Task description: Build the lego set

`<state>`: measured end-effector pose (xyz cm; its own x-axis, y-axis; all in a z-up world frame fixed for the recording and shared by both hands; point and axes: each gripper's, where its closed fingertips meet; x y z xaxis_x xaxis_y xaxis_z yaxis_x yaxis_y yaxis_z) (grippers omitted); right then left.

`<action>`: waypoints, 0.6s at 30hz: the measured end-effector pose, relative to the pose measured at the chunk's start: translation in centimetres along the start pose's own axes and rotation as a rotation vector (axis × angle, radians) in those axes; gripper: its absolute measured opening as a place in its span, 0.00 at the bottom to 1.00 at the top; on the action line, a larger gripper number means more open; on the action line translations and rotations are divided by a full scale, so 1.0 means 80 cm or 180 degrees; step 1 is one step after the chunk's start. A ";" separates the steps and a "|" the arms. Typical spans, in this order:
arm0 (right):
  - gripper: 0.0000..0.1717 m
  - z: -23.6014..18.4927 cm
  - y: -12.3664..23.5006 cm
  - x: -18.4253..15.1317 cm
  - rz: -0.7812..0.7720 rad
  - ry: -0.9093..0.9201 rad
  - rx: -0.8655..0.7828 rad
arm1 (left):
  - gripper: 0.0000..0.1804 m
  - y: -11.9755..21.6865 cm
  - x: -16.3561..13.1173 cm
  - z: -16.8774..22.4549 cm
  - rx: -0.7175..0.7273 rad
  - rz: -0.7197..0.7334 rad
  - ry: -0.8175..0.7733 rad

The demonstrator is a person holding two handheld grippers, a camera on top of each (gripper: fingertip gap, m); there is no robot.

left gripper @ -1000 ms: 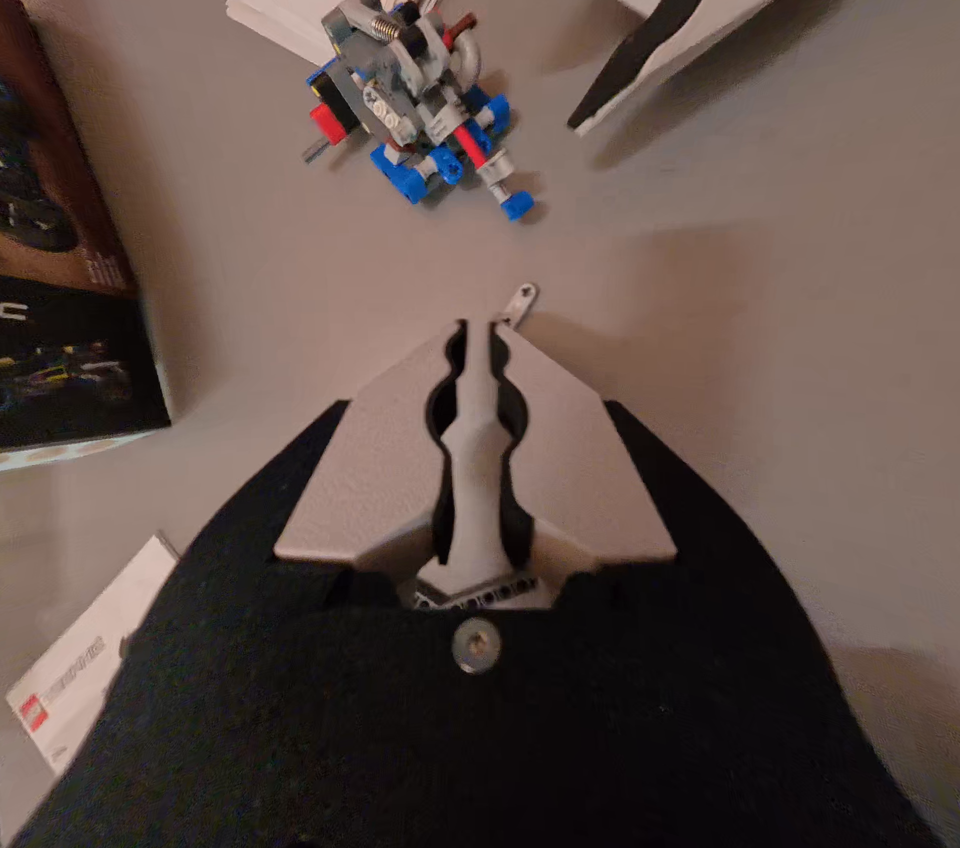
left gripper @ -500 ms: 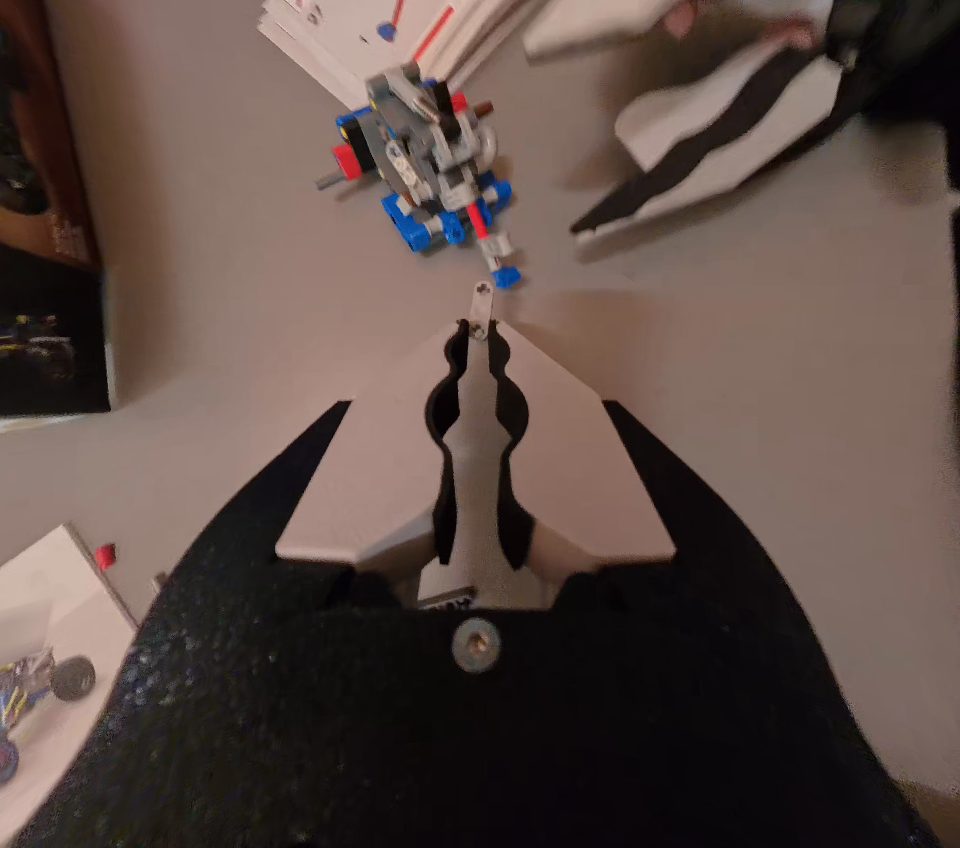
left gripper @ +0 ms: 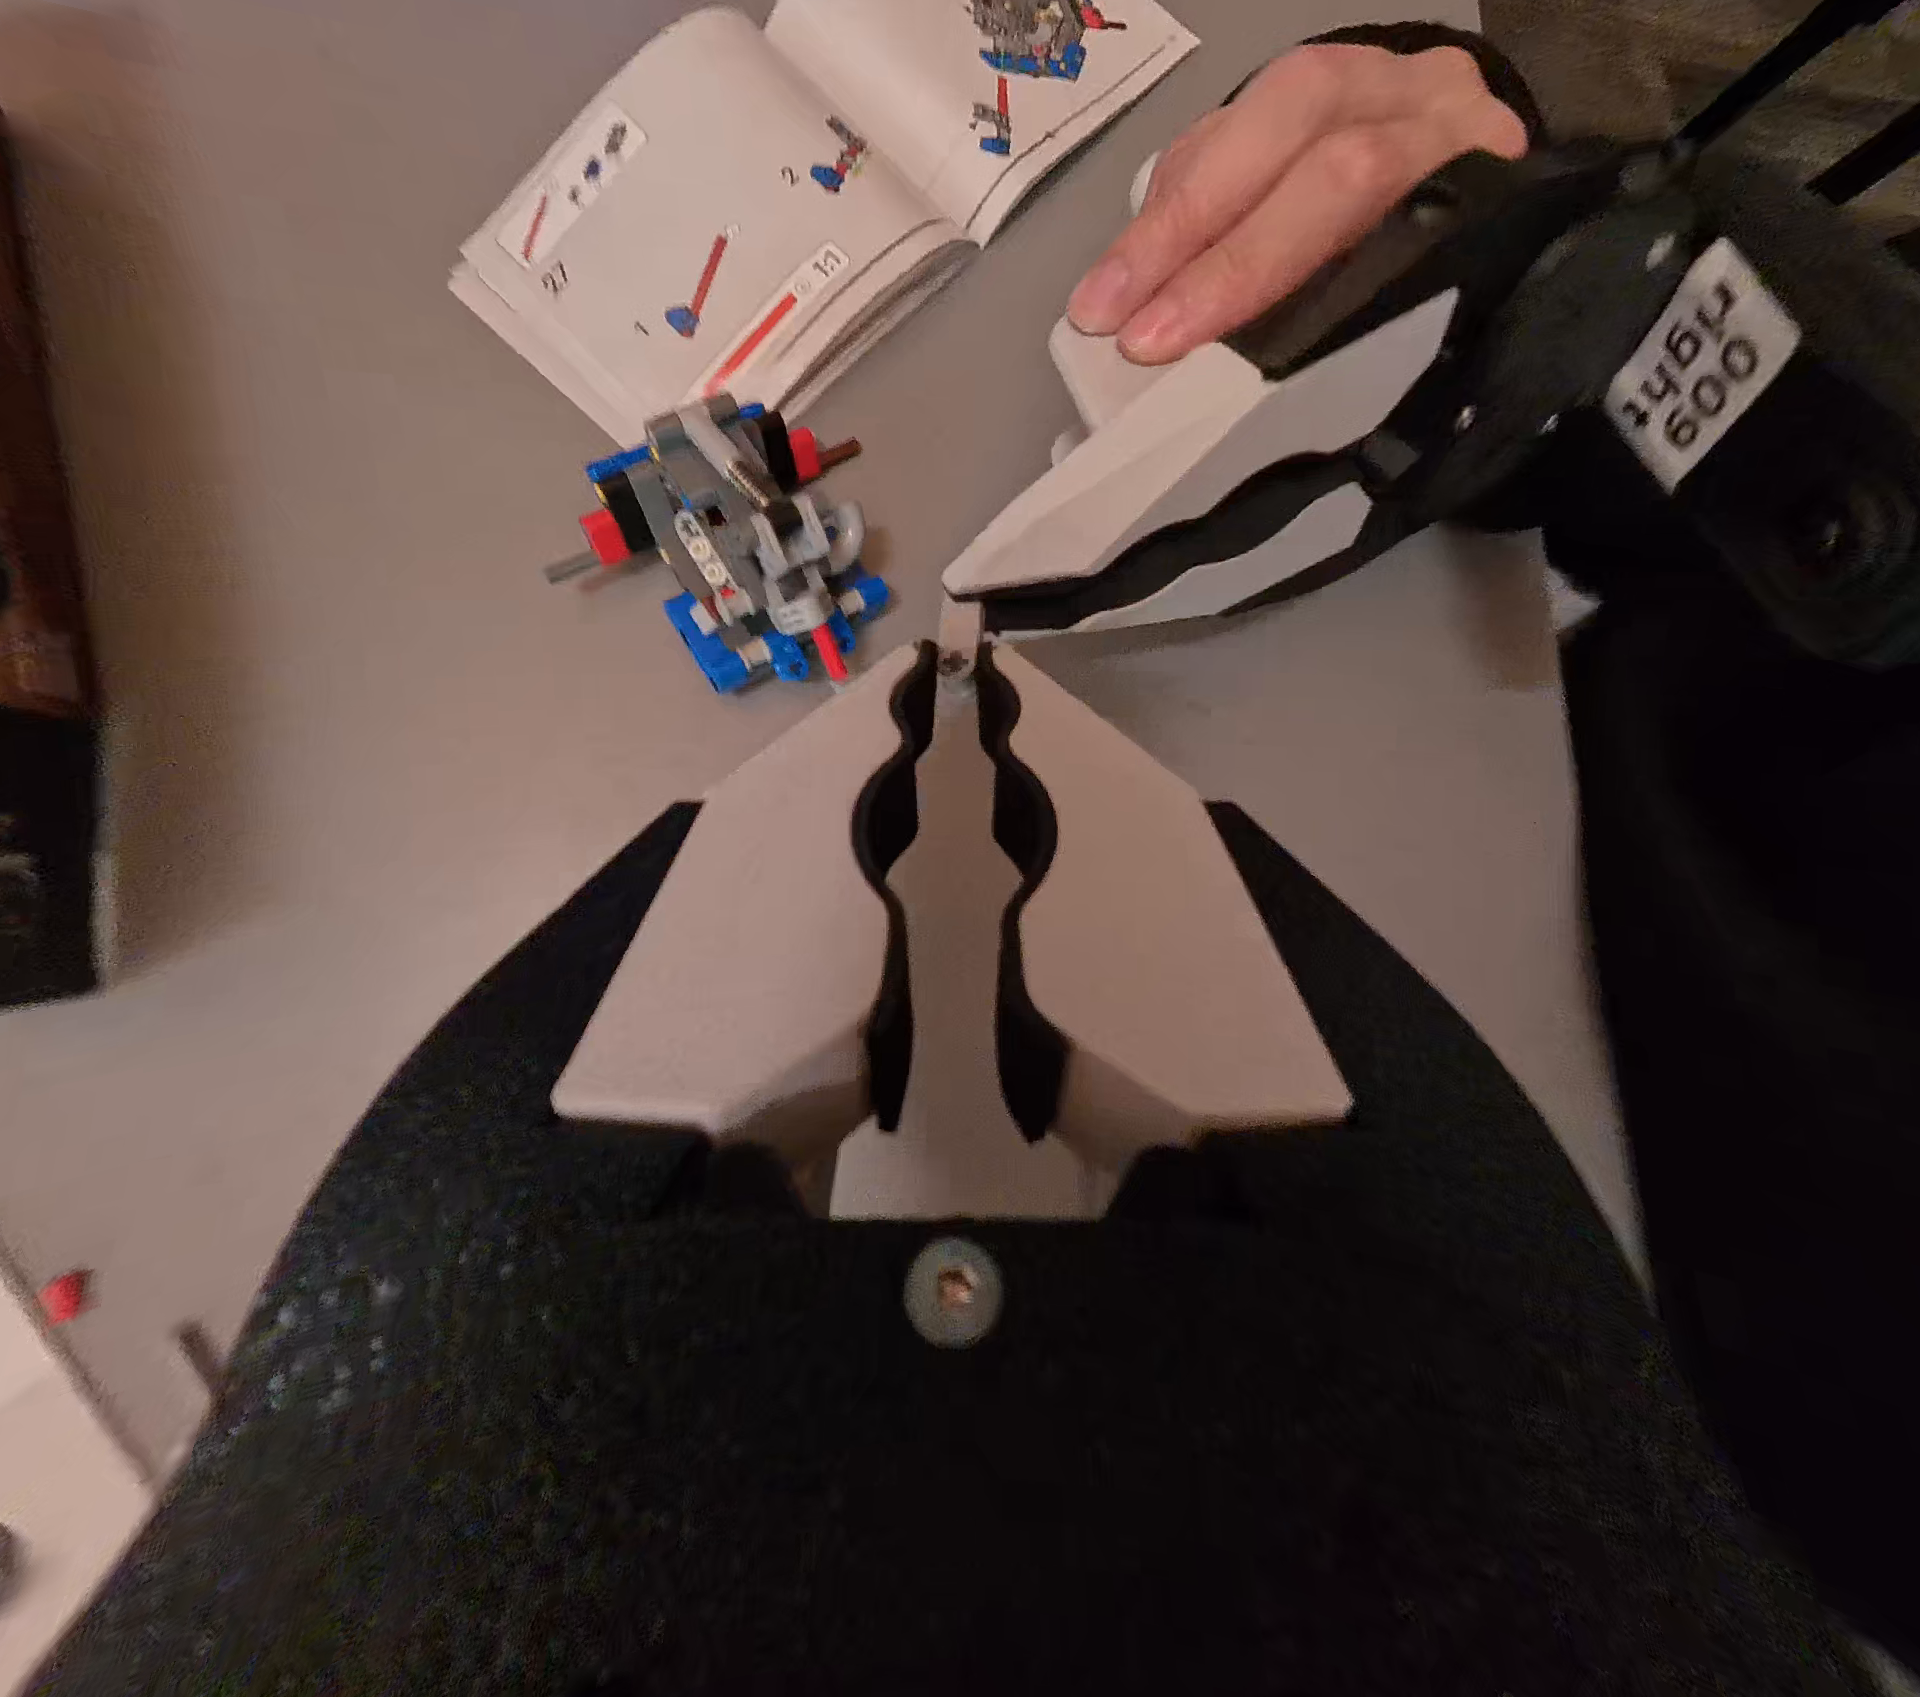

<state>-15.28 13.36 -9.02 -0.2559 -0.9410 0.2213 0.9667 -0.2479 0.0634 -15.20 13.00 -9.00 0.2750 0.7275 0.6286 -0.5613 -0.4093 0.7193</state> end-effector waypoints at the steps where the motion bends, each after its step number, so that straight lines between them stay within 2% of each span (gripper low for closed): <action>1: 0.03 0.002 0.001 -0.001 0.0019 -0.0110 0.0001 | 0.02 0.000 0.004 0.000 0.0053 0.0090 -0.0220; 5: 0.03 0.009 0.006 -0.005 0.0218 -0.0647 -0.0002 | 0.08 0.008 0.018 -0.001 0.0444 0.0523 -0.1254; 7: 0.03 0.014 0.008 -0.007 0.0289 -0.0812 -0.0035 | 0.08 0.012 0.019 -0.002 0.0543 0.0576 -0.1413; 12: 0.03 0.012 0.007 -0.007 0.0227 -0.0623 -0.0081 | 0.07 0.007 0.015 0.005 0.0213 0.0596 -0.0802; 14: 0.03 0.010 0.005 -0.006 0.0190 -0.0486 -0.0081 | 0.02 0.005 0.015 0.006 0.0104 0.0629 -0.0565; 18: 0.03 0.008 0.004 -0.007 0.0151 -0.0447 -0.0067 | 0.05 0.002 0.014 0.005 0.0003 0.0638 -0.0319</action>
Point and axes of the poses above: each gripper's, where its closed fingertips meet, y back along the fingers, x out of its top, z = x × y across the jaws, and after that the axes turned 12 degrees about y, right-handed
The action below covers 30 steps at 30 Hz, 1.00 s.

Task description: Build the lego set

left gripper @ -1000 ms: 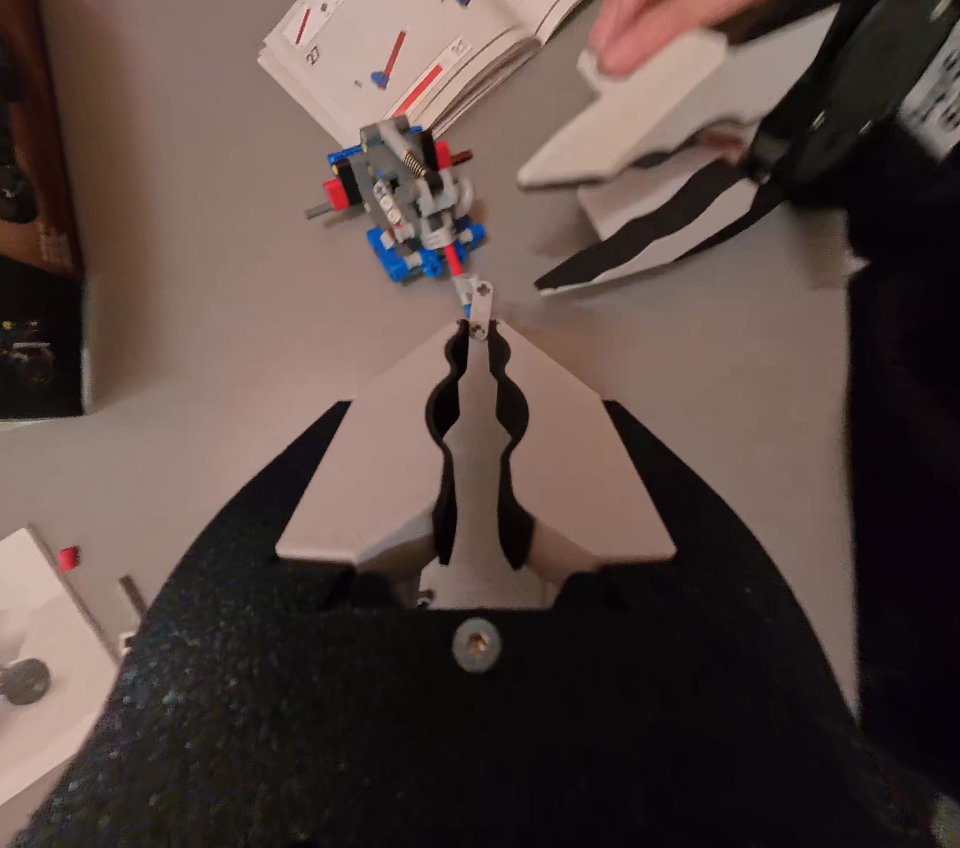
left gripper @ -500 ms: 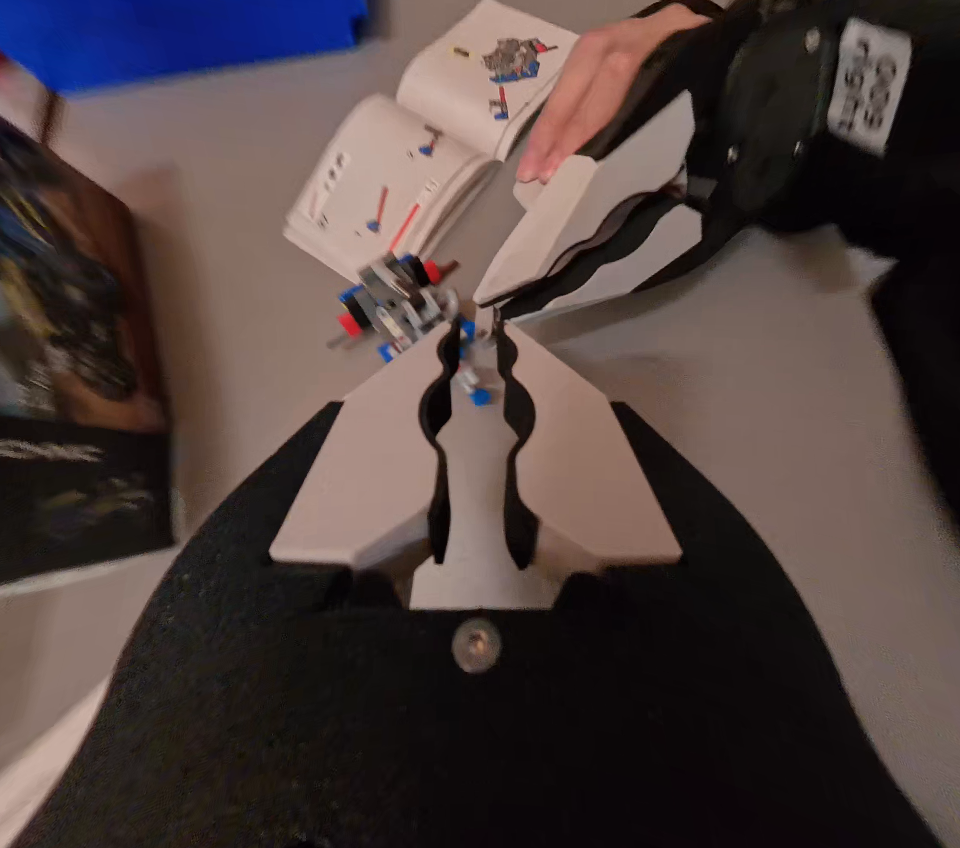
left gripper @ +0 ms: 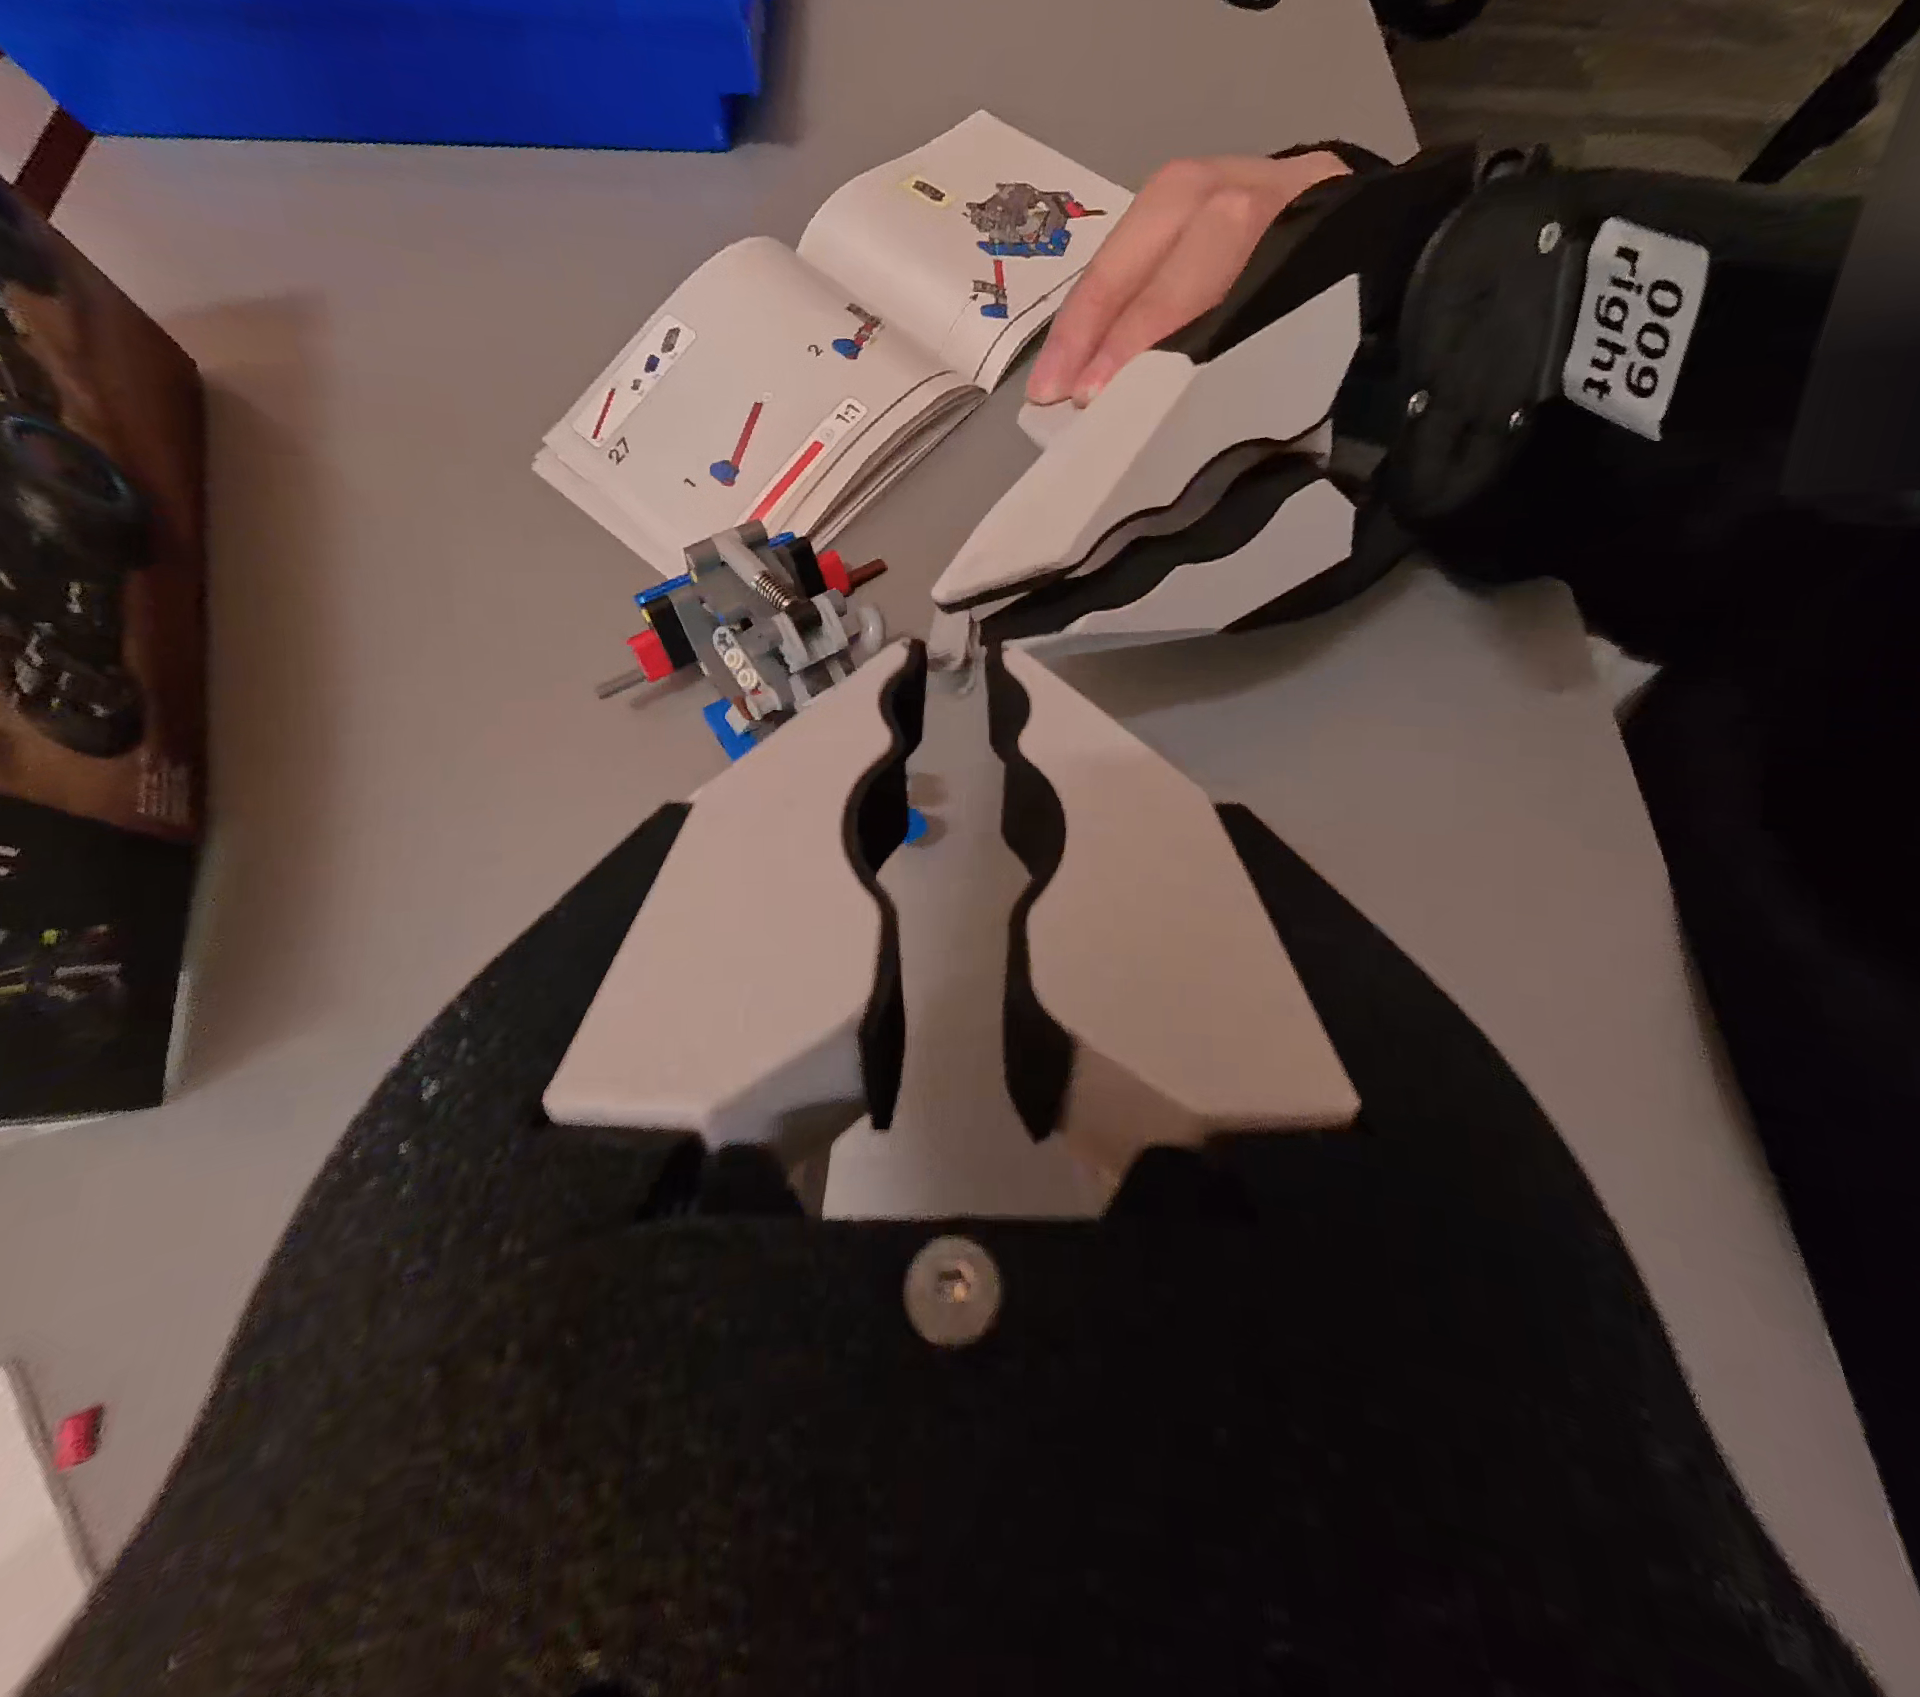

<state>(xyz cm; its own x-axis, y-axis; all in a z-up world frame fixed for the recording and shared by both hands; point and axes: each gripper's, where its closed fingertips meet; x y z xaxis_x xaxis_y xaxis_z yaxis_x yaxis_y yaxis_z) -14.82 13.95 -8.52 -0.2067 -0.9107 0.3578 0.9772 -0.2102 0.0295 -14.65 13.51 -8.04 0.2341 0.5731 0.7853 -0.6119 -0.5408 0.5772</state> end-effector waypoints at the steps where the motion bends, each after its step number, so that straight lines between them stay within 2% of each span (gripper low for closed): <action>1: 0.03 0.001 0.000 0.000 0.0009 -0.0020 -0.0010 | 0.06 0.000 0.000 -0.001 0.0013 0.0003 0.0036; 3: 0.03 0.007 0.001 0.000 0.0007 -0.0037 -0.0088 | 0.08 -0.003 -0.006 -0.006 0.0071 -0.0071 0.0067; 5: 0.03 0.007 0.001 -0.002 -0.0013 -0.0072 -0.0087 | 0.02 -0.005 -0.005 -0.008 0.0112 -0.0016 0.0024; 7: 0.03 0.004 0.002 -0.003 -0.0007 -0.0073 -0.0042 | 0.02 -0.007 -0.007 -0.008 0.0130 -0.0010 -0.0035; 9: 0.03 0.003 0.001 -0.004 -0.0028 -0.0069 -0.0028 | 0.08 -0.010 -0.007 -0.002 0.0029 0.0025 0.0017; 13: 0.03 0.000 0.000 -0.005 -0.0046 -0.0025 -0.0007 | 0.05 -0.011 -0.008 -0.005 0.0057 0.0013 0.0128; 30: 0.03 -0.005 -0.003 -0.002 -0.0047 0.0086 0.0027 | 0.03 -0.007 -0.010 -0.006 -0.0369 0.0193 0.0928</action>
Point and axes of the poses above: each gripper's, where its closed fingertips meet, y back along the fingers, x out of its top, z = x × y across the jaws, and after that the axes turned 12 degrees about y, right-handed
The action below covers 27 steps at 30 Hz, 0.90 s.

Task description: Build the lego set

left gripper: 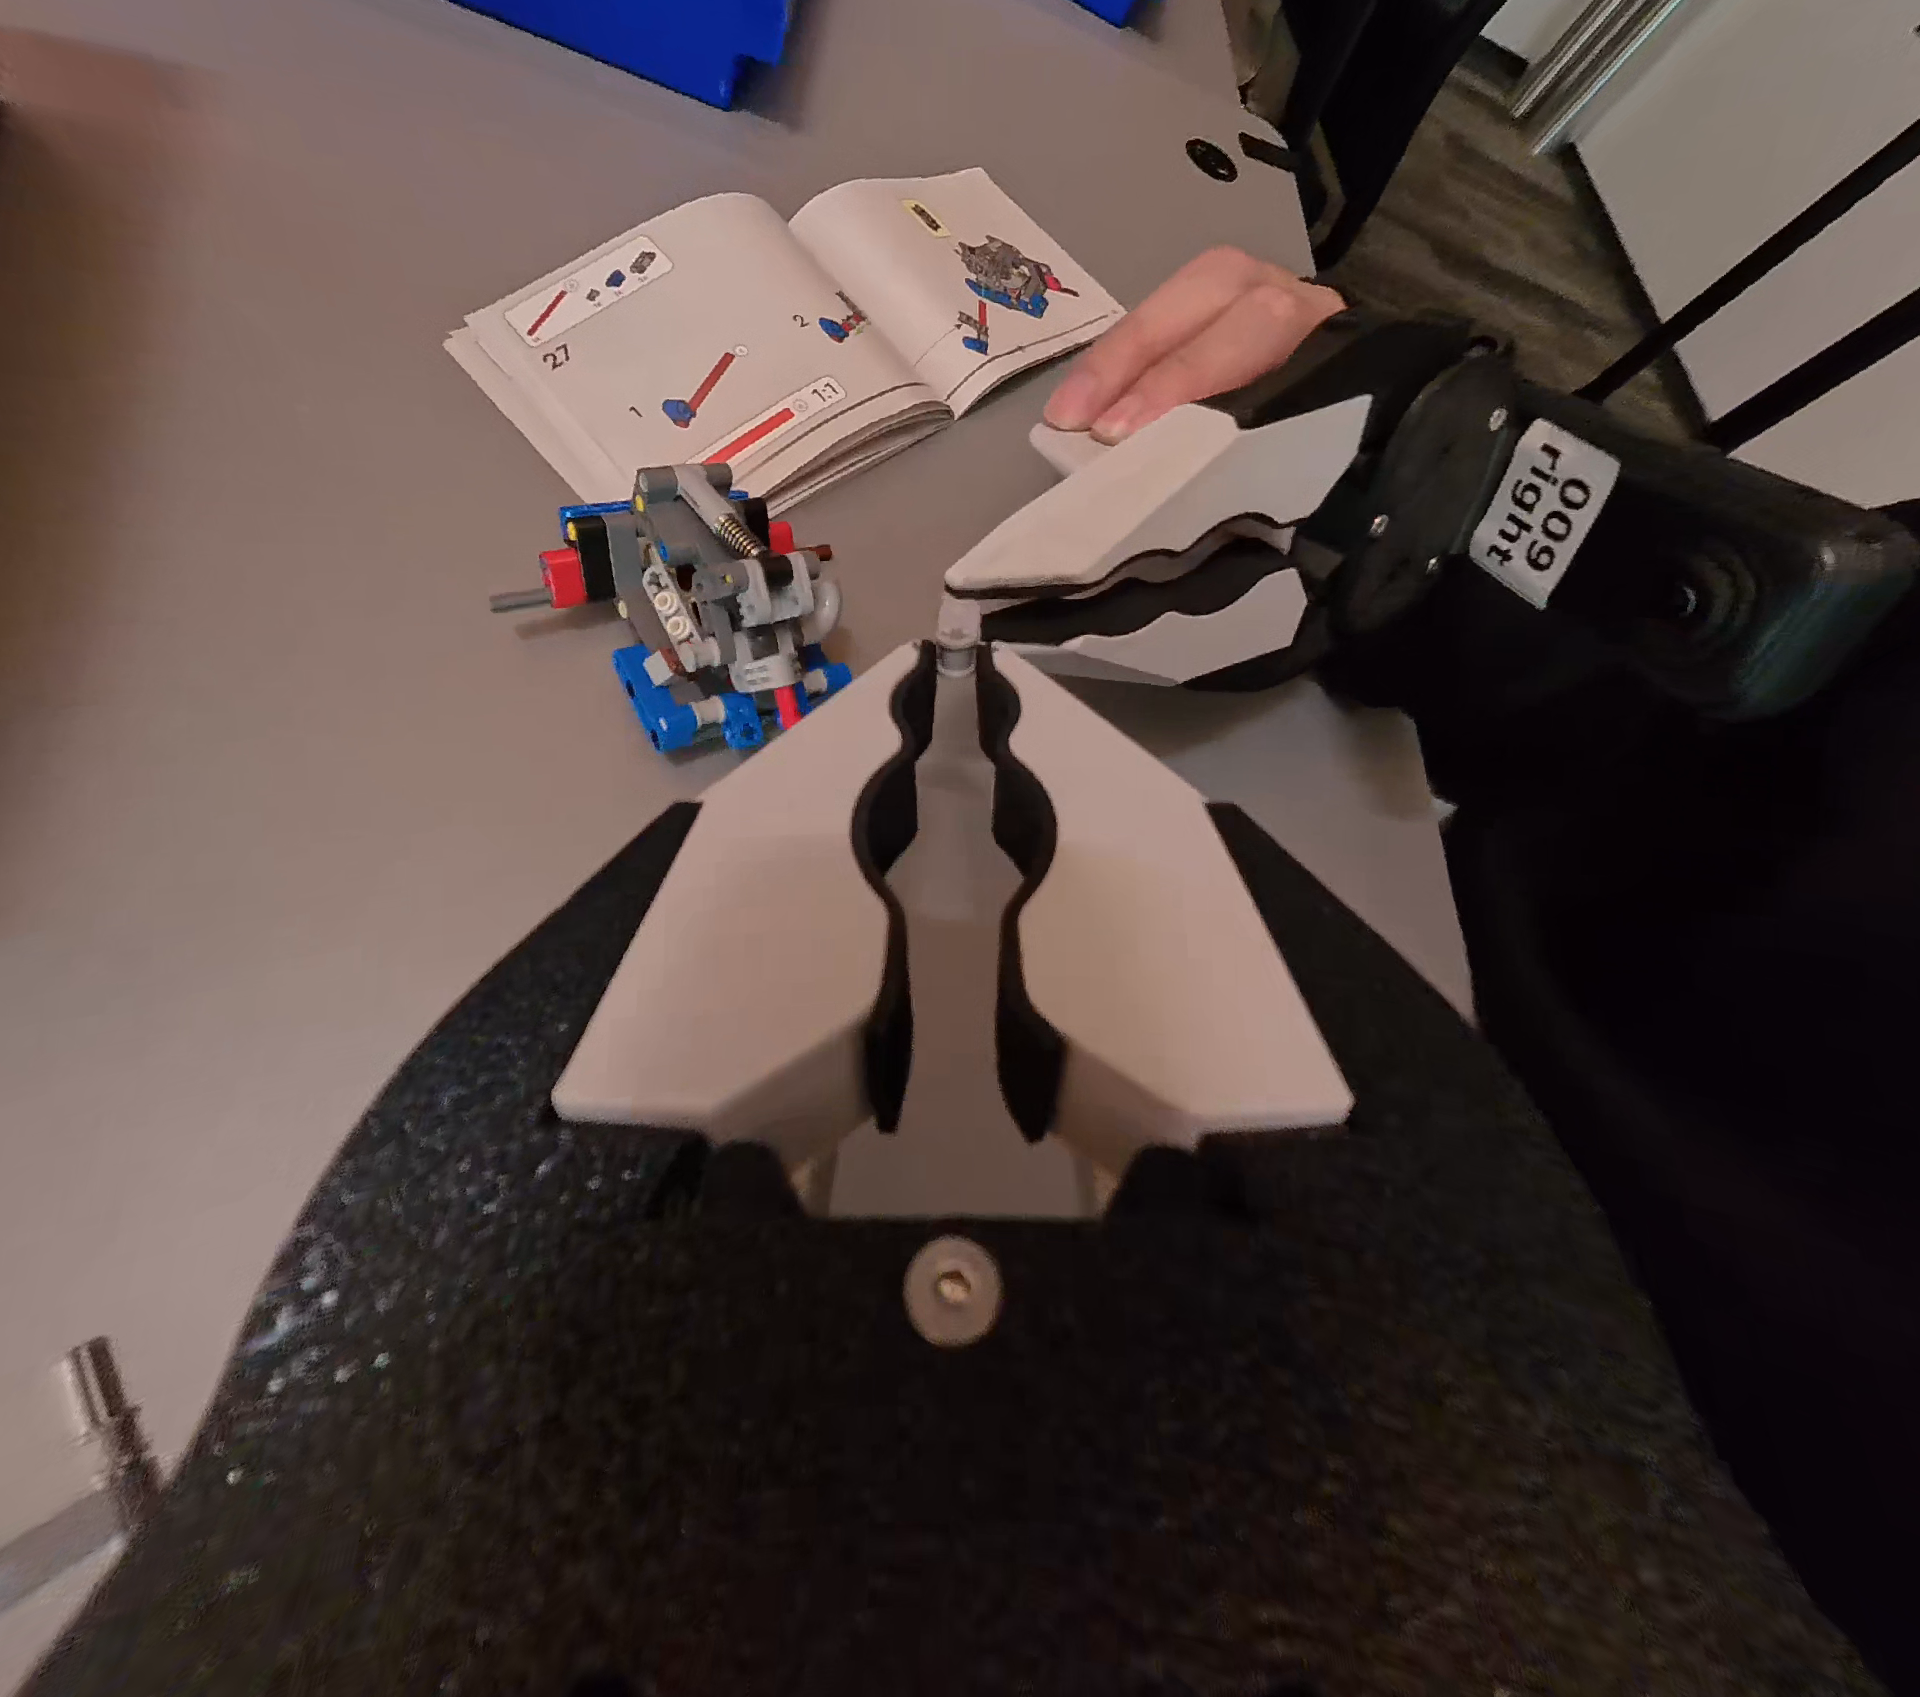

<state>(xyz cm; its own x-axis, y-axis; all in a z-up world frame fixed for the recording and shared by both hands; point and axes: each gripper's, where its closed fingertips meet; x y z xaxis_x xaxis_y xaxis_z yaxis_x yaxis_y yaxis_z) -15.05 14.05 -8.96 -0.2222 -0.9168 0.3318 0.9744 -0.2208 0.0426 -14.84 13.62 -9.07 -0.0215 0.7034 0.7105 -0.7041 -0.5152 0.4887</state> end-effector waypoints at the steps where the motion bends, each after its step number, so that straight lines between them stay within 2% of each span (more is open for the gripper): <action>1: 0.03 0.000 0.000 0.000 -0.0003 0.0003 -0.0003 | 0.03 0.000 0.000 0.000 -0.0026 0.0002 0.0057; 11: 0.03 0.000 -0.002 -0.003 -0.0049 -0.0016 -0.0010 | 0.02 0.000 0.005 -0.005 0.0070 0.0082 0.0055; 21: 0.03 -0.001 -0.002 -0.002 -0.0053 0.0030 0.0002 | 0.02 0.002 0.003 -0.005 0.0198 0.0110 -0.0472; 27: 0.03 0.002 -0.001 0.001 -0.0006 -0.0005 -0.0044 | 0.02 0.005 0.007 0.000 -0.0019 0.0179 -0.0025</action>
Point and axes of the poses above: each gripper's, where its closed fingertips meet, y back along the fingers, x out of its top, z = x × y across the jaws, and after that the axes turned 12 degrees about y, right-handed
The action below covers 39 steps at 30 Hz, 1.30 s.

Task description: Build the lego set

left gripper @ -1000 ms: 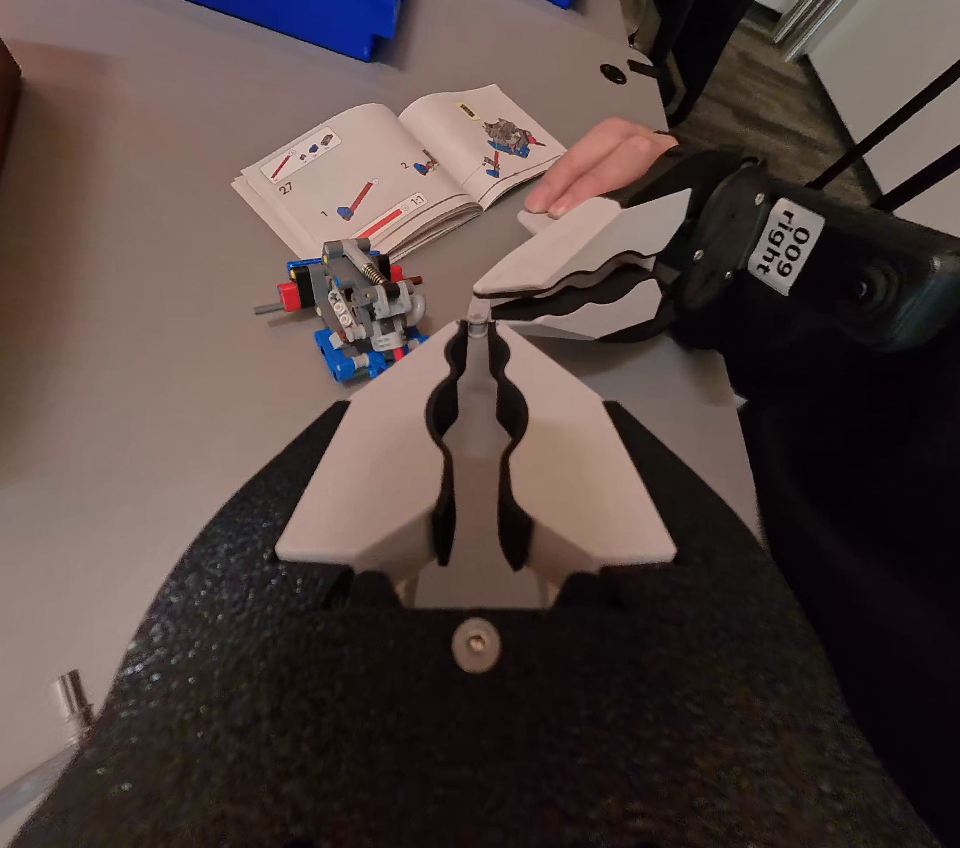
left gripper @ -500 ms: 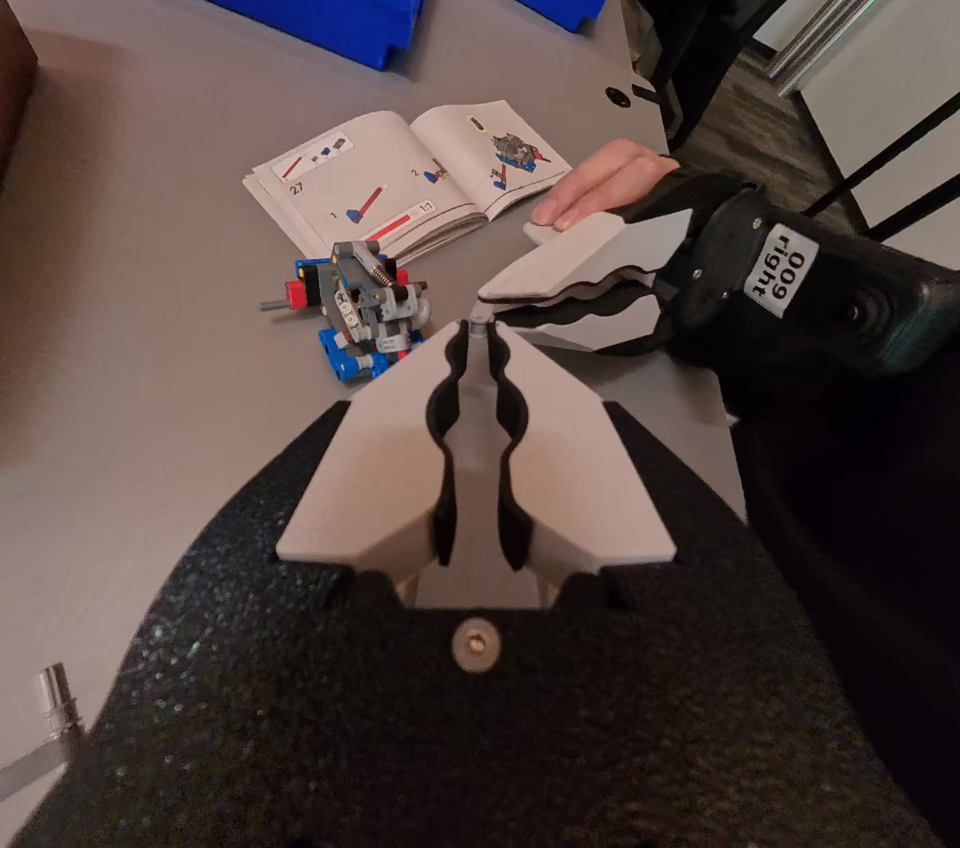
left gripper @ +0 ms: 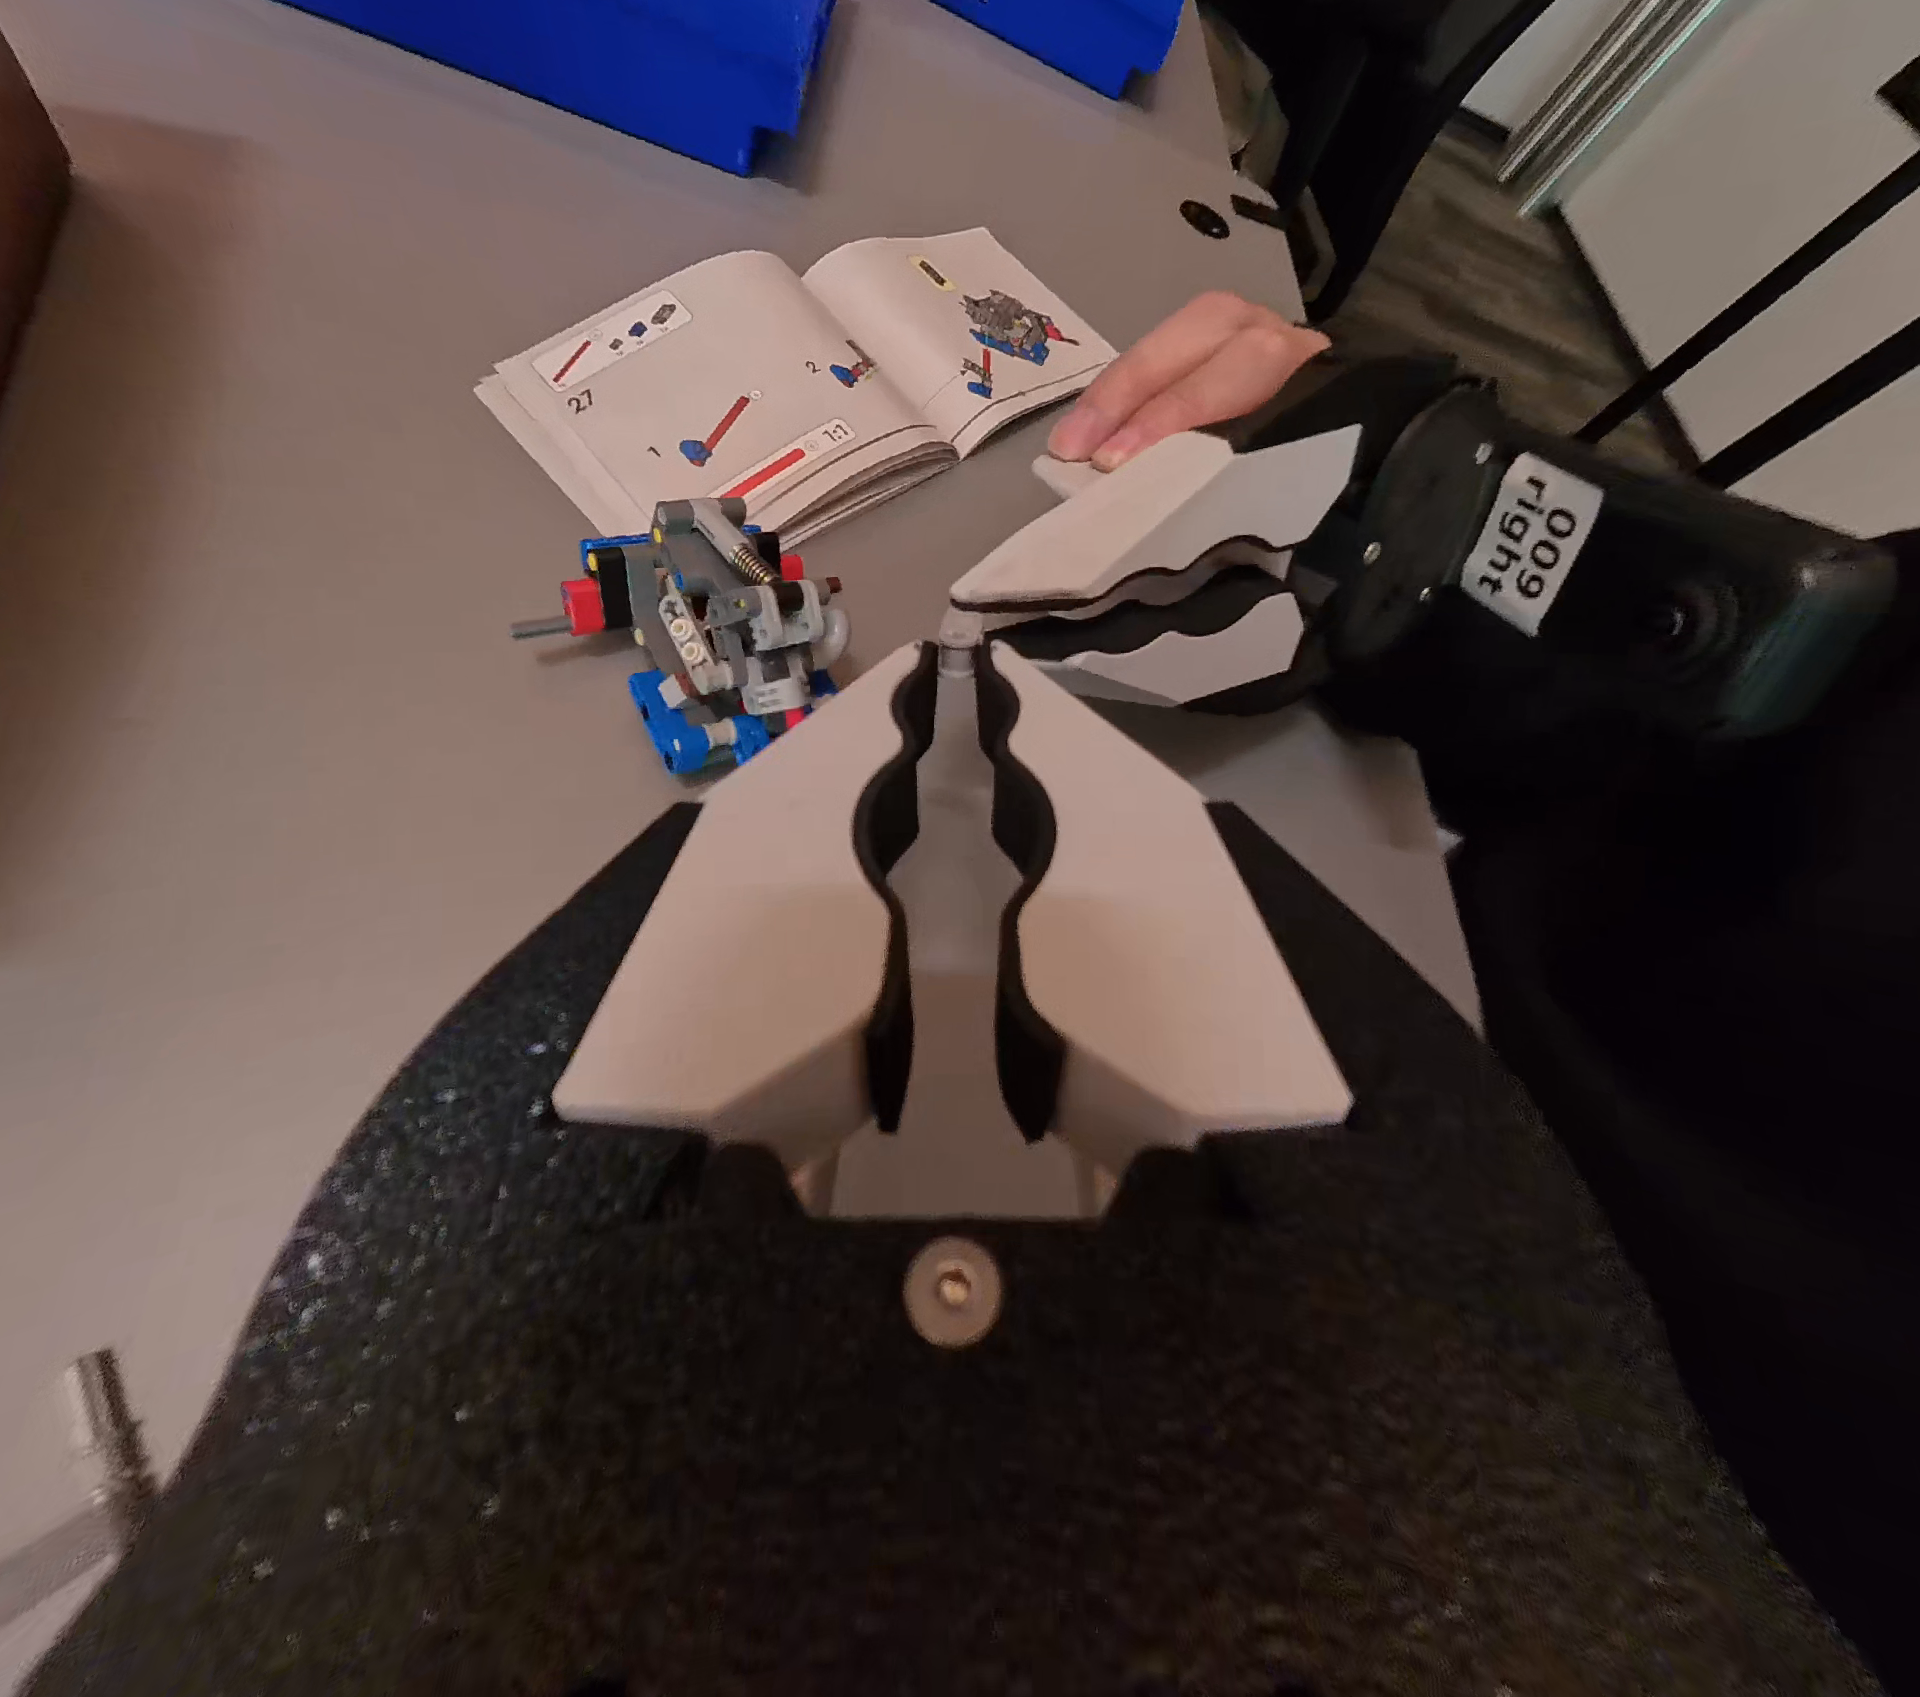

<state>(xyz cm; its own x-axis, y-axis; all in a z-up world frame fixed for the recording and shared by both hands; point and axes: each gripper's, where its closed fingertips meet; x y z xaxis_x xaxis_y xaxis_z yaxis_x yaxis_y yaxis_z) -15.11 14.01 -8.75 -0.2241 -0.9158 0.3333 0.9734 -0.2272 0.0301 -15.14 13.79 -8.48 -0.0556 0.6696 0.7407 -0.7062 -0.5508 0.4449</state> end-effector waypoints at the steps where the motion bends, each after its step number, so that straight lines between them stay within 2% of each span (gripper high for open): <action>1: 0.03 0.000 0.000 0.000 -0.0006 0.0019 0.0000 | 0.02 0.000 0.000 0.000 -0.0019 -0.0001 0.0080; 9: 0.03 -0.007 -0.003 -0.002 -0.0053 0.0079 0.0067 | 0.02 -0.001 -0.003 -0.008 0.0053 -0.0050 0.0210; 11: 0.04 -0.003 -0.001 -0.007 -0.0065 -0.0057 0.0028 | 0.02 -0.001 -0.001 -0.019 0.0271 0.0008 0.0139; 14: 0.29 0.014 0.001 -0.022 -0.0149 -0.0591 -0.0138 | 0.01 -0.003 -0.009 -0.039 0.0736 -0.0089 -0.0098; 16: 0.38 0.012 -0.002 -0.031 -0.0239 -0.0908 -0.0052 | 0.02 -0.009 -0.014 -0.038 0.0805 -0.0157 -0.0137; 22: 0.43 -0.024 -0.014 -0.045 -0.0471 -0.1258 0.0428 | 0.01 -0.020 -0.012 -0.050 0.1037 -0.0272 -0.0100; 28: 0.55 -0.024 -0.018 -0.055 -0.0593 -0.1512 0.0370 | 0.01 -0.029 -0.013 -0.055 0.1236 -0.0359 -0.0160; 35: 0.59 -0.038 -0.025 -0.061 -0.0802 -0.1312 0.0483 | 0.01 -0.037 -0.018 -0.057 0.1311 -0.0297 -0.0171; 39: 0.54 -0.041 -0.027 -0.065 -0.0881 -0.1280 0.0515 | 0.01 -0.039 -0.018 -0.057 0.1336 -0.0258 -0.0184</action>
<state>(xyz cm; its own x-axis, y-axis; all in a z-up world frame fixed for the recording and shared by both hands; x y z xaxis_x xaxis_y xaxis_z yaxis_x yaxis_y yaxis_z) -16.22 18.15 -13.65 -0.4691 -0.6215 0.6274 0.8824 -0.3599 0.3032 -16.10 16.80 -13.21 0.0363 0.6966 0.7165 -0.3576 -0.6605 0.6602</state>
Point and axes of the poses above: each gripper's, where its closed fingertips meet, y back along the fingers, x out of its top, z = x × y across the jaws, and after that the axes turned 12 degrees about y, right-handed
